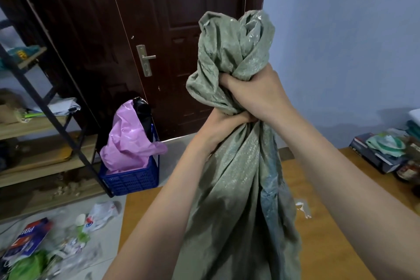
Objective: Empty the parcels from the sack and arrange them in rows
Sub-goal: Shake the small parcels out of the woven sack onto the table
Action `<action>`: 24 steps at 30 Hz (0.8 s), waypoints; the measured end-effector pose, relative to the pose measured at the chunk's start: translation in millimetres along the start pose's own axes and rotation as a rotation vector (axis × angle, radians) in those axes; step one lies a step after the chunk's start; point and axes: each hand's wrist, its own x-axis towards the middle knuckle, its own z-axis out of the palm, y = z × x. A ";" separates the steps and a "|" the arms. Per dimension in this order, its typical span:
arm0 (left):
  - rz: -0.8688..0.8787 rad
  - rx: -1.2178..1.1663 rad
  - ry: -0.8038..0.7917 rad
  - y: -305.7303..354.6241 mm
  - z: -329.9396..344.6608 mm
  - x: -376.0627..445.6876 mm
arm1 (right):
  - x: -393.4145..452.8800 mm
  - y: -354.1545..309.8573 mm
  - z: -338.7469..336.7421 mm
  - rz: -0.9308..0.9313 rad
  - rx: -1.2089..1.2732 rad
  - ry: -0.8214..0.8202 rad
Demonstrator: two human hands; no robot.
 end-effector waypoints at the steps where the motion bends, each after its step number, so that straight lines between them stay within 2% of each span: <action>1: -0.018 -0.004 0.000 -1.0 1.7 -1.4 | -0.3 3.0 2.3 0.022 0.013 -0.013; 4: -0.110 -0.024 -0.006 -9.8 6.5 -6.8 | -1.6 17.0 10.7 0.064 0.061 -0.013; 6: -0.154 -0.020 -0.018 -15.8 7.4 -7.9 | -1.8 28.4 14.3 0.155 0.152 -0.027; 12: -0.178 0.030 0.043 -17.8 3.8 -2.3 | -4.5 43.6 3.9 0.378 0.274 -0.163; 14: -0.205 0.034 0.102 -21.4 2.6 2.5 | -5.0 49.5 -0.7 0.562 0.349 -0.092; 16: -0.254 0.086 0.176 -28.1 -1.5 7.4 | -7.2 57.4 -5.1 0.717 0.359 0.093; 17: -0.281 0.117 0.192 -28.6 -2.6 7.4 | -9.0 62.4 -6.9 0.705 0.272 0.210; 18: -0.308 0.132 0.194 -31.2 -3.5 8.0 | -12.0 66.3 -9.1 0.598 0.162 0.315; 20: -0.334 0.168 0.152 -33.2 -4.3 7.3 | -18.4 65.0 -9.9 0.162 -0.066 0.405; 22: -0.332 0.226 0.078 -31.1 0.0 6.3 | -20.8 56.6 -5.5 -0.193 -0.316 0.262; 23: -0.288 0.249 0.019 -26.8 3.4 4.7 | -19.4 56.7 -0.7 -0.275 -0.432 0.139; 24: -0.207 0.278 -0.048 -24.9 6.2 5.3 | -17.8 58.0 4.9 -0.281 -0.540 0.024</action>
